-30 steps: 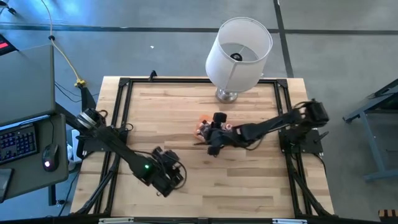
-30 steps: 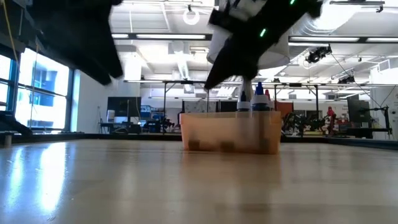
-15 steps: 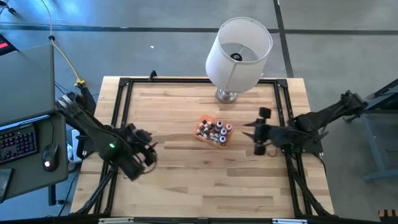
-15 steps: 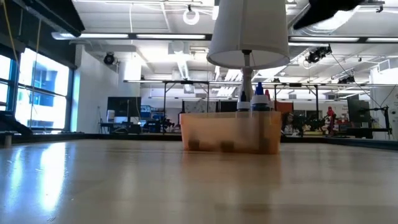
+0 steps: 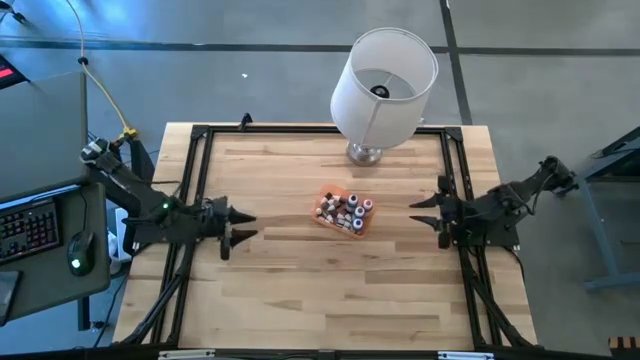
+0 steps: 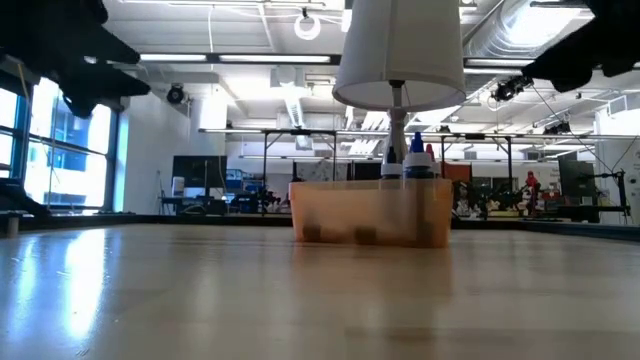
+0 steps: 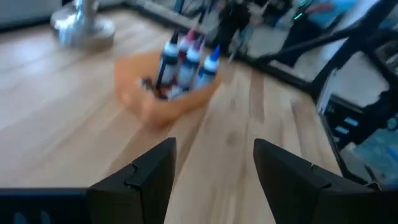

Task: Pick & Place food coloring
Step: Return to Home Position

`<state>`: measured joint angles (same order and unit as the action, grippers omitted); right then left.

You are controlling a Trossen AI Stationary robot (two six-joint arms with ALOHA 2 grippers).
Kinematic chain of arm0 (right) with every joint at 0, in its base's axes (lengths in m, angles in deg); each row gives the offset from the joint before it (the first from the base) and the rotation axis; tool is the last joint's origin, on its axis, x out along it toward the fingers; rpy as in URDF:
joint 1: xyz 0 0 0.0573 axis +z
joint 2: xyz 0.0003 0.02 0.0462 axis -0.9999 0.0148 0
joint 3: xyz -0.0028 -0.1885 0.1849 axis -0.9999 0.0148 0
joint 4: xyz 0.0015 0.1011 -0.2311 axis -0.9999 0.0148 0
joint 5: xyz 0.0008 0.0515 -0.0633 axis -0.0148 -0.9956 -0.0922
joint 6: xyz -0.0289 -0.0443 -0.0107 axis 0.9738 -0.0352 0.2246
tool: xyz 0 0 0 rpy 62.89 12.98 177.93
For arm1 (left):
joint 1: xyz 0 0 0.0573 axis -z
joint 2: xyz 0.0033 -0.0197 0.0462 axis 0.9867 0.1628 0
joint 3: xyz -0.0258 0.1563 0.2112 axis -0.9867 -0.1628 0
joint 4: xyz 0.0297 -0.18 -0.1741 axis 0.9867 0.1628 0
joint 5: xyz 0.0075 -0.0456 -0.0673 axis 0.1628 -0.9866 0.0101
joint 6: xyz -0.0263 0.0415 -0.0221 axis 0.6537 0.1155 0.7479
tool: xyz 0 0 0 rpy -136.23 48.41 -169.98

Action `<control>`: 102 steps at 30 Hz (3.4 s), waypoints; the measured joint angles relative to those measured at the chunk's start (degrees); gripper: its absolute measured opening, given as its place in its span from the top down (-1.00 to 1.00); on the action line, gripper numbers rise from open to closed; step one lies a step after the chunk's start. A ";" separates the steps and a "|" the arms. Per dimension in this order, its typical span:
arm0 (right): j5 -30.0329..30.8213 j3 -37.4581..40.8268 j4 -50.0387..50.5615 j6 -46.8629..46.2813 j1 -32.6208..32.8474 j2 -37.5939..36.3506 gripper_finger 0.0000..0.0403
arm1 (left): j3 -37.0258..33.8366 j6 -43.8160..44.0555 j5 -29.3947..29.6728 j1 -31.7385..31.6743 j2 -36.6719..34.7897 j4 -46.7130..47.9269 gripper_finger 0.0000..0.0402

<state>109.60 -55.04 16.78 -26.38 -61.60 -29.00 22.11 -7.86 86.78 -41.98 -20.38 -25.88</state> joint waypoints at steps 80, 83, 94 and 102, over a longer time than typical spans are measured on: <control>-11.20 12.55 -18.57 -3.29 -0.05 -14.70 0.39 | -16.71 -22.43 -19.76 -28.52 -17.11 -9.28 -0.06; -15.97 16.94 -26.81 2.07 -0.04 -14.71 0.39 | -16.71 -22.43 -19.76 -28.52 -17.11 -9.28 -0.06; -19.68 18.74 -24.85 6.77 -0.04 -14.38 0.39 | -16.71 -22.43 -19.74 -28.51 -17.11 -9.28 -0.06; -20.30 18.73 -24.61 6.24 -0.04 -13.52 0.39 | -16.71 -22.43 -19.74 -28.52 -17.11 -9.30 -0.06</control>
<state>89.30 -36.32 -7.83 -20.14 -61.64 -42.52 5.40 -30.29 67.04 -70.50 -37.48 -35.18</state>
